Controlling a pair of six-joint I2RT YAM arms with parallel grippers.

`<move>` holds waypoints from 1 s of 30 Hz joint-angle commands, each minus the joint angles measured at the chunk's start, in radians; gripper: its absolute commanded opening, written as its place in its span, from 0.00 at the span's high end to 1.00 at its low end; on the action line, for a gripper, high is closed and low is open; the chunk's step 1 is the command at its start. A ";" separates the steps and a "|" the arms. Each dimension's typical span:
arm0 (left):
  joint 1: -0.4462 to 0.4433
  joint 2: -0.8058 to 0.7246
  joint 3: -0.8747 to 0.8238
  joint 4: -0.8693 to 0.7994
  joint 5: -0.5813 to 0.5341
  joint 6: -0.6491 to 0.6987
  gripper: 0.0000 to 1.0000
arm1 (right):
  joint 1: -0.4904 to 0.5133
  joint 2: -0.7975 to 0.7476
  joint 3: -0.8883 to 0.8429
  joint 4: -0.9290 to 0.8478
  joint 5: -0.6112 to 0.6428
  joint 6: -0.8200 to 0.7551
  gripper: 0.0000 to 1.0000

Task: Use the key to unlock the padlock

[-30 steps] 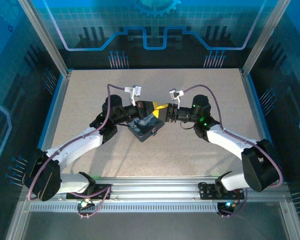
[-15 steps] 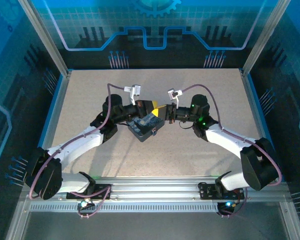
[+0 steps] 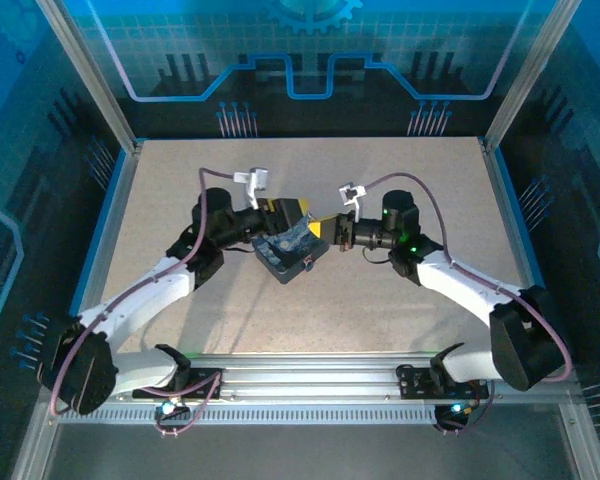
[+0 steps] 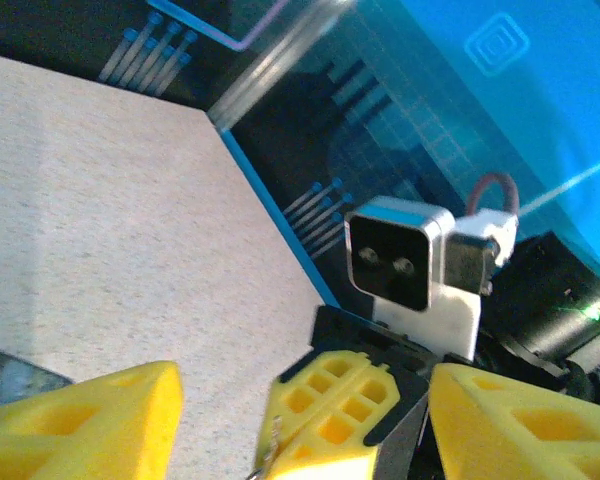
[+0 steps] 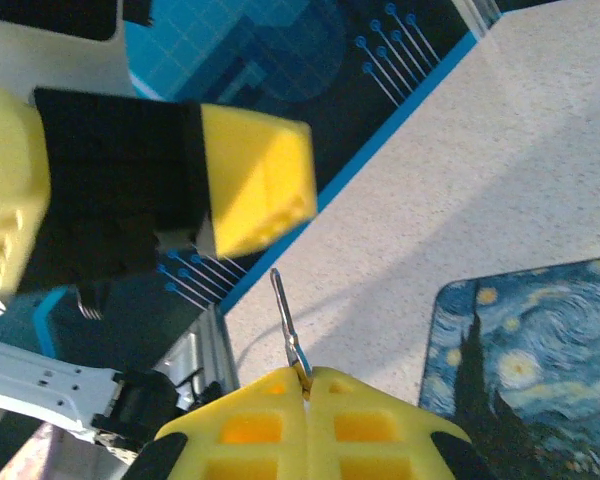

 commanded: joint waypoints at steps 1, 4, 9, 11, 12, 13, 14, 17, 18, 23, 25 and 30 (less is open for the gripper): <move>0.041 -0.083 -0.041 -0.166 -0.104 0.014 0.28 | -0.011 -0.047 0.001 -0.193 0.068 -0.127 1.00; 0.085 -0.133 -0.078 -0.302 -0.174 -0.016 0.25 | -0.015 -0.059 0.009 -0.291 0.113 -0.181 1.00; 0.155 -0.175 -0.152 -0.456 -0.243 -0.125 0.22 | -0.017 -0.057 0.031 -0.409 0.199 -0.233 1.00; 0.168 -0.172 -0.176 -0.486 -0.253 -0.154 0.21 | -0.017 -0.050 0.041 -0.445 0.230 -0.242 1.00; 0.169 -0.165 -0.185 -0.489 -0.251 -0.165 0.20 | -0.017 -0.047 0.043 -0.454 0.238 -0.245 1.00; 0.169 -0.151 -0.192 -0.485 -0.243 -0.178 0.20 | -0.017 -0.045 0.045 -0.462 0.247 -0.245 1.00; 0.169 -0.131 -0.196 -0.479 -0.230 -0.189 0.20 | -0.017 -0.041 0.047 -0.467 0.253 -0.246 1.00; 0.169 -0.061 -0.189 -0.450 -0.189 -0.203 0.19 | -0.017 -0.031 0.051 -0.478 0.264 -0.248 1.00; 0.169 -0.040 -0.185 -0.437 -0.176 -0.204 0.19 | -0.017 -0.029 0.052 -0.484 0.267 -0.250 1.00; 0.169 0.068 -0.169 -0.343 -0.132 -0.214 0.18 | -0.017 -0.018 0.051 -0.506 0.274 -0.259 1.00; 0.169 0.110 -0.157 -0.306 -0.117 -0.219 0.18 | -0.016 -0.015 0.049 -0.509 0.274 -0.260 1.00; 0.169 0.212 -0.097 -0.257 -0.092 -0.206 0.18 | -0.017 -0.015 0.051 -0.522 0.275 -0.266 1.00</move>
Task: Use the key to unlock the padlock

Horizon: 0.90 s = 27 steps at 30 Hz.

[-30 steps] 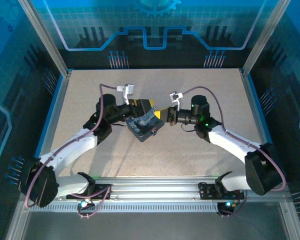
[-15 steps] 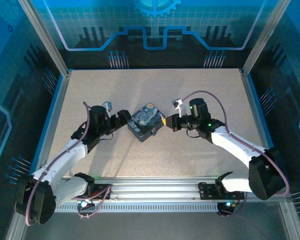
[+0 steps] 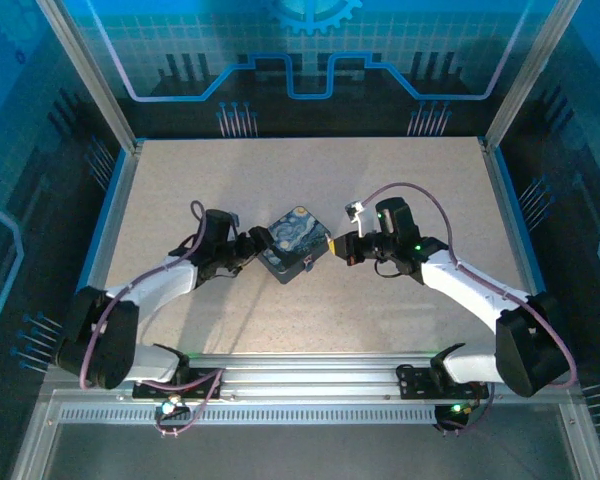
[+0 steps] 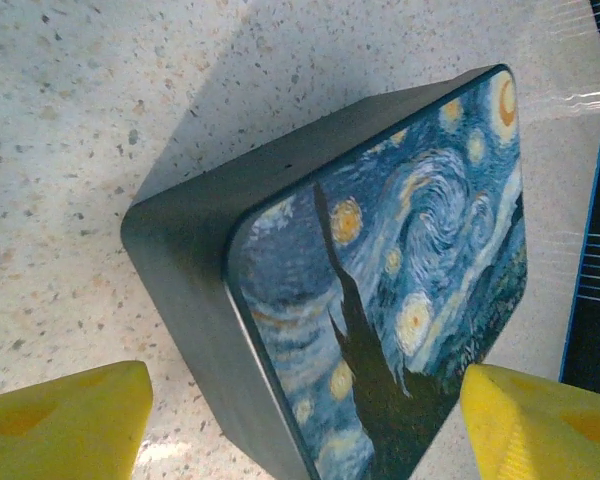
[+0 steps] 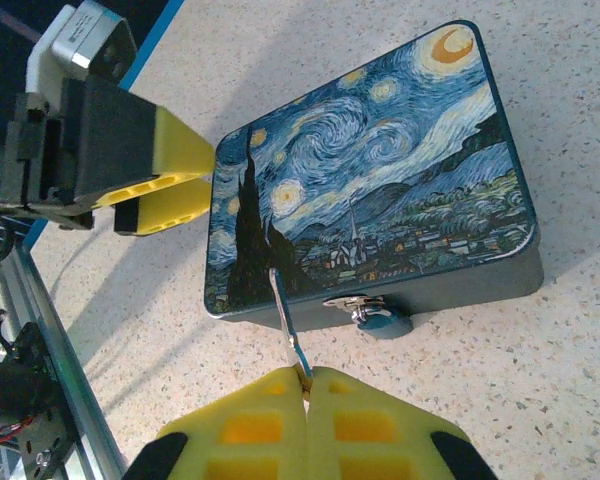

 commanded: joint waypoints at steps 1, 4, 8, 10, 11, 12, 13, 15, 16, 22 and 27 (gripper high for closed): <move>0.005 0.053 0.075 0.066 0.045 -0.001 0.18 | -0.008 0.009 0.027 -0.034 0.009 -0.022 1.00; 0.005 0.111 0.121 0.079 0.057 0.007 0.18 | -0.008 0.005 0.025 -0.040 0.013 -0.025 1.00; 0.005 0.184 0.185 0.085 0.069 0.024 0.18 | -0.008 -0.004 0.021 -0.050 0.018 -0.031 1.00; 0.005 0.220 0.229 0.081 0.075 0.038 0.18 | -0.008 -0.003 0.020 -0.060 0.020 -0.035 1.00; 0.005 0.240 0.251 0.081 0.078 0.043 0.18 | -0.011 -0.004 0.021 -0.064 0.020 -0.036 1.00; 0.005 0.260 0.276 0.083 0.087 0.045 0.18 | -0.009 -0.004 0.019 -0.067 0.017 -0.036 1.00; 0.005 0.282 0.302 0.085 0.097 0.050 0.18 | -0.012 -0.006 0.018 -0.068 0.015 -0.034 1.00; 0.005 0.322 0.344 0.090 0.113 0.051 0.18 | -0.014 -0.007 0.014 -0.070 0.011 -0.029 1.00; 0.005 0.342 0.361 0.095 0.121 0.051 0.18 | -0.016 -0.009 0.013 -0.072 0.008 -0.026 1.00; 0.000 0.445 0.467 0.083 0.150 0.089 0.18 | -0.032 -0.033 0.003 -0.088 0.003 -0.023 1.00; -0.004 0.515 0.555 0.067 0.170 0.127 0.17 | -0.048 -0.047 -0.010 -0.101 -0.003 -0.019 1.00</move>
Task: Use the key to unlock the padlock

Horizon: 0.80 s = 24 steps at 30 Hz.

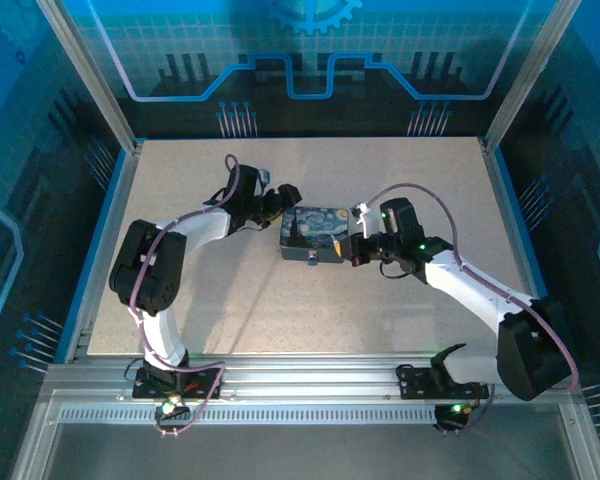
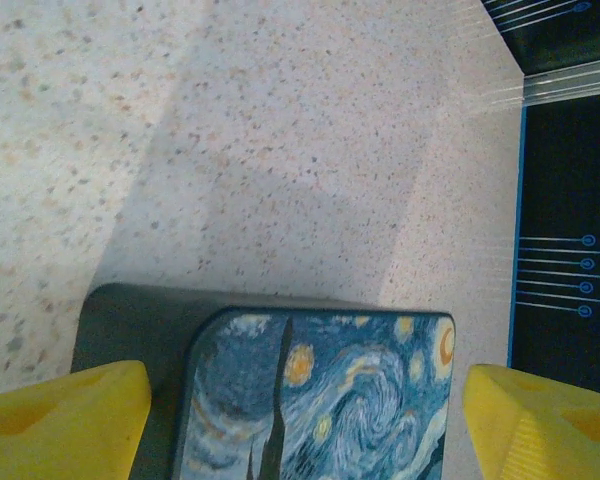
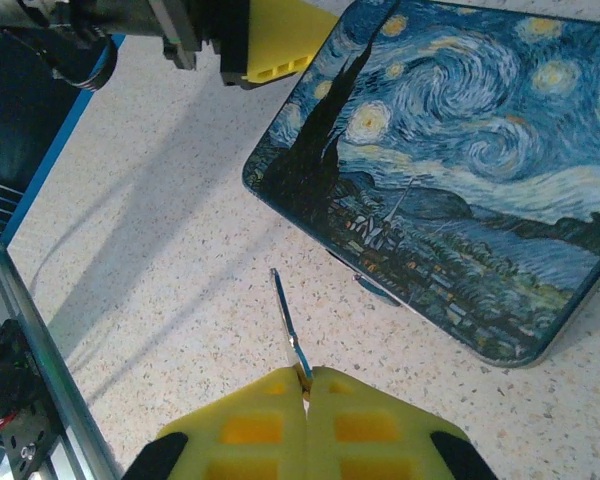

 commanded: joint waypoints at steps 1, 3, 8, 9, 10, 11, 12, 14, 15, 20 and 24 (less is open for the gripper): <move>-0.004 0.045 0.072 -0.016 0.048 0.059 0.17 | -0.023 -0.021 -0.013 -0.029 -0.018 0.003 1.00; -0.006 0.067 0.102 -0.019 0.055 0.076 0.17 | -0.035 -0.017 -0.018 -0.025 -0.034 0.013 1.00; -0.004 0.095 0.174 -0.040 0.068 0.129 0.17 | -0.056 0.001 -0.018 -0.007 -0.069 0.029 1.00; -0.004 0.093 0.184 -0.044 0.069 0.142 0.17 | -0.064 0.007 -0.017 0.002 -0.079 0.035 1.00; -0.004 0.083 0.191 -0.056 0.064 0.157 0.17 | -0.070 0.015 -0.014 0.012 -0.092 0.041 1.00; -0.003 0.070 0.190 -0.067 0.051 0.173 0.16 | -0.077 0.024 -0.010 0.023 -0.104 0.046 1.00; -0.003 0.047 0.180 -0.076 0.024 0.195 0.16 | -0.082 0.038 -0.005 0.035 -0.120 0.052 1.00; -0.001 -0.013 0.139 -0.080 -0.030 0.229 0.15 | -0.091 0.069 0.010 0.056 -0.141 0.057 1.00; -0.001 -0.052 0.110 -0.079 -0.055 0.245 0.15 | -0.094 0.091 0.022 0.062 -0.146 0.056 1.00; -0.012 -0.267 -0.072 -0.079 -0.155 0.302 0.14 | -0.110 0.203 0.075 0.098 -0.168 0.061 1.00; -0.058 -0.407 -0.203 -0.123 -0.183 0.304 0.13 | -0.118 0.289 0.141 0.115 -0.180 0.055 1.00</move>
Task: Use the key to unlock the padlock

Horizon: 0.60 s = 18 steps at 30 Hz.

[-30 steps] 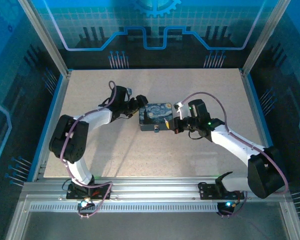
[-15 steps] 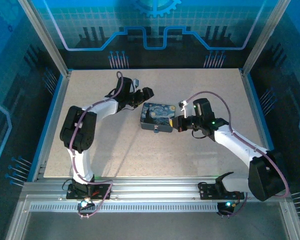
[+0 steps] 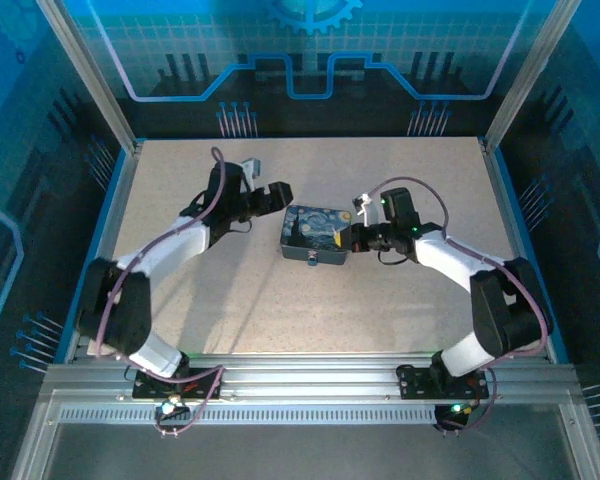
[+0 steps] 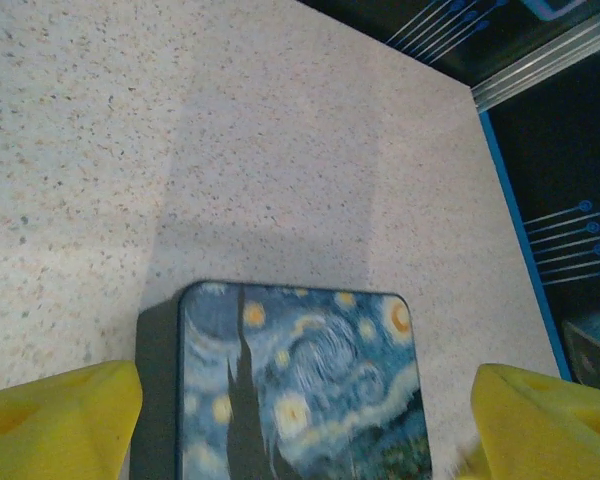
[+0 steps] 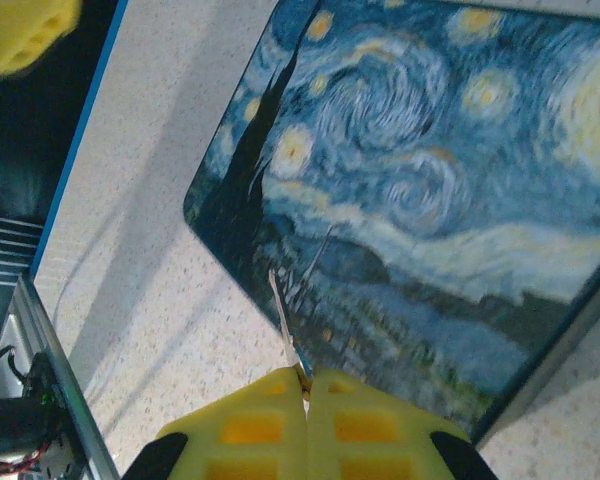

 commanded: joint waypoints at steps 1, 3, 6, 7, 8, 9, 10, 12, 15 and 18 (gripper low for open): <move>-0.050 -0.092 -0.094 -0.066 -0.052 0.043 0.13 | -0.019 0.054 0.063 0.040 -0.042 0.004 1.00; -0.083 -0.142 -0.149 -0.084 -0.061 0.028 0.13 | -0.025 0.083 0.079 0.037 -0.035 -0.003 1.00; -0.126 -0.196 -0.227 -0.085 -0.061 -0.015 0.13 | -0.039 0.119 0.096 0.032 -0.024 -0.008 1.00; -0.142 -0.206 -0.249 -0.080 -0.059 -0.028 0.13 | -0.042 0.132 0.101 0.029 -0.024 -0.011 1.00; -0.156 -0.210 -0.263 -0.070 -0.058 -0.038 0.13 | -0.047 0.142 0.104 0.028 -0.026 -0.013 1.00; -0.169 -0.209 -0.282 -0.057 -0.051 -0.052 0.13 | -0.048 0.152 0.106 0.023 -0.024 -0.014 1.00; -0.178 -0.202 -0.293 -0.038 -0.041 -0.070 0.13 | -0.049 0.160 0.108 0.016 -0.023 -0.017 1.00; -0.188 -0.174 -0.311 0.013 -0.015 -0.101 0.13 | -0.049 0.172 0.108 0.007 -0.022 -0.019 1.00; -0.190 -0.112 -0.314 0.078 0.015 -0.136 0.13 | -0.048 0.179 0.101 -0.009 -0.016 -0.019 1.00; -0.191 -0.057 -0.303 0.123 0.018 -0.149 0.13 | -0.044 0.178 0.087 -0.027 -0.009 -0.017 1.00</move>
